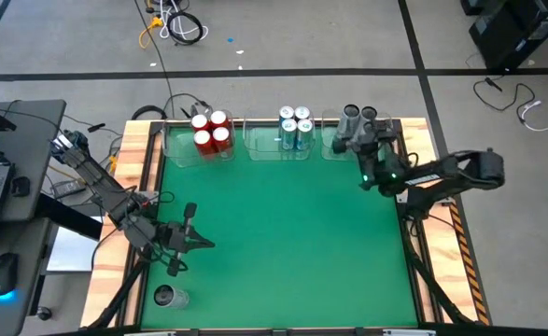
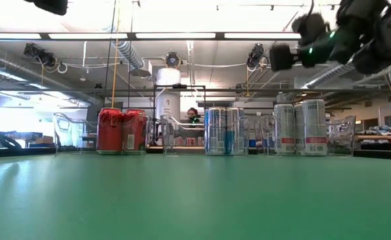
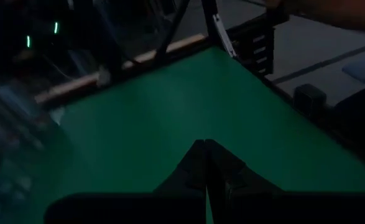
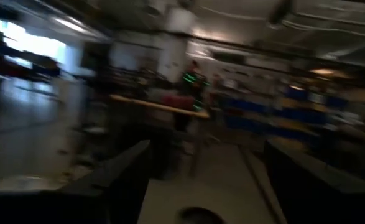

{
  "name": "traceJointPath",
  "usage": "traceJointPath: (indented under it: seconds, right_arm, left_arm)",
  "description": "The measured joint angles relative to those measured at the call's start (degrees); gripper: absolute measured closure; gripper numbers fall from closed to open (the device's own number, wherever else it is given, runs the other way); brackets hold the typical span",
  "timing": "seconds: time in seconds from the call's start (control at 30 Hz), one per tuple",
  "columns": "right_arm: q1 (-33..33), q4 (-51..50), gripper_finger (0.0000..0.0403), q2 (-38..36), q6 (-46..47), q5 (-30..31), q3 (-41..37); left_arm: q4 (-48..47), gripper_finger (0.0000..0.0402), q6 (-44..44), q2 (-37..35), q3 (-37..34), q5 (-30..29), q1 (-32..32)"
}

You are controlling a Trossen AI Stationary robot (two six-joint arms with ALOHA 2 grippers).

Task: Sort soda cans
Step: Put the white soda can into the transparent right bin

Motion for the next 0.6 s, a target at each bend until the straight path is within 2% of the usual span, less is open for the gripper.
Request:
traceJointPath:
  seconds: [0.17,0.33,0.43,0.6]
  right_arm:
    - [10.90,-7.48,0.0178,-3.64,-0.37,-0.21,2.89]
    - [18.49,-19.88,0.0250,-2.67,4.88,-0.30,9.10]
    - [21.31,-25.72,0.0265,-1.00,8.50,-0.45,12.99]
    - [24.36,-29.87,0.0256,1.88,11.05,-0.65,17.55]
  left_arm:
    - [-8.33,0.0401,-11.87,0.49,5.47,5.32,-0.02]
    - [-24.21,0.0401,-25.89,5.10,15.84,12.46,-0.02]
    - [-37.21,0.0401,-33.46,11.36,24.20,16.19,-0.02]
    - [-55.00,0.0401,-39.73,23.98,39.04,24.40,-1.40]
